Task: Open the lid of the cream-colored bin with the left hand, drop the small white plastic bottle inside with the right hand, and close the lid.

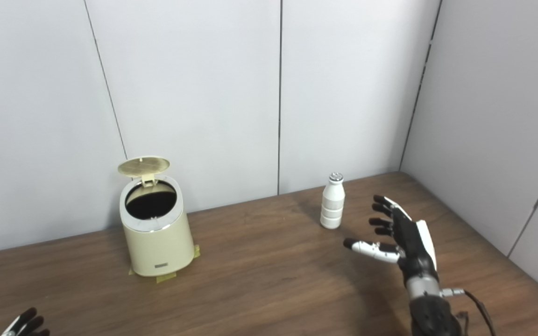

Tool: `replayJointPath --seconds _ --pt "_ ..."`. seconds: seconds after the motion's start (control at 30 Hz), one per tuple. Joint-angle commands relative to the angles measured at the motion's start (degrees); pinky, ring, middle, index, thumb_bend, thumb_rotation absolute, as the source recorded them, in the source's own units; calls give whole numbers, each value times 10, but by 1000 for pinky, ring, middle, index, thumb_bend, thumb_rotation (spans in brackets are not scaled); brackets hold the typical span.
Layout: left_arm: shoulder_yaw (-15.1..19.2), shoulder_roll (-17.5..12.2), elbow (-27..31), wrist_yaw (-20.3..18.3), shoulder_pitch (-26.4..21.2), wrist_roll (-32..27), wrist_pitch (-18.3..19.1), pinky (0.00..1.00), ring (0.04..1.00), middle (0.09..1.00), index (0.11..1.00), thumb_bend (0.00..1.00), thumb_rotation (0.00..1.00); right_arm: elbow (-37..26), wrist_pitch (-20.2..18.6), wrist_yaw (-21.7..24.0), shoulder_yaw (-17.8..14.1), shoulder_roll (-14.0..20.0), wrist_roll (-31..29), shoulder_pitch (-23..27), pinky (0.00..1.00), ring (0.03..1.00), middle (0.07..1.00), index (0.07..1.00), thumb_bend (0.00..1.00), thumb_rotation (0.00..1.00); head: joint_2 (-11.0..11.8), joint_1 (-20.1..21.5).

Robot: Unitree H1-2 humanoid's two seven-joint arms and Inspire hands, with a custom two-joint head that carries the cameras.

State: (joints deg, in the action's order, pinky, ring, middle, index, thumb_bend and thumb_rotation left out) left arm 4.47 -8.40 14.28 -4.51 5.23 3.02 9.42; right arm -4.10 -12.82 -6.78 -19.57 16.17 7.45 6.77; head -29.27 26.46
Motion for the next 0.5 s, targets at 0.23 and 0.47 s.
replayJointPath --seconds 0.23,0.47 --pt "-2 -9 6 -3 1 -1 10 722 855 904 941 483 626 84 34 -25 15 50 27 68 739 760 813 834 880 147 -1 -3" --pt "-11 -19 10 -9 3 4 9 704 841 898 934 485 611 128 33 -23 29 62 19 103 762 806 836 839 889 99 -3 -7"
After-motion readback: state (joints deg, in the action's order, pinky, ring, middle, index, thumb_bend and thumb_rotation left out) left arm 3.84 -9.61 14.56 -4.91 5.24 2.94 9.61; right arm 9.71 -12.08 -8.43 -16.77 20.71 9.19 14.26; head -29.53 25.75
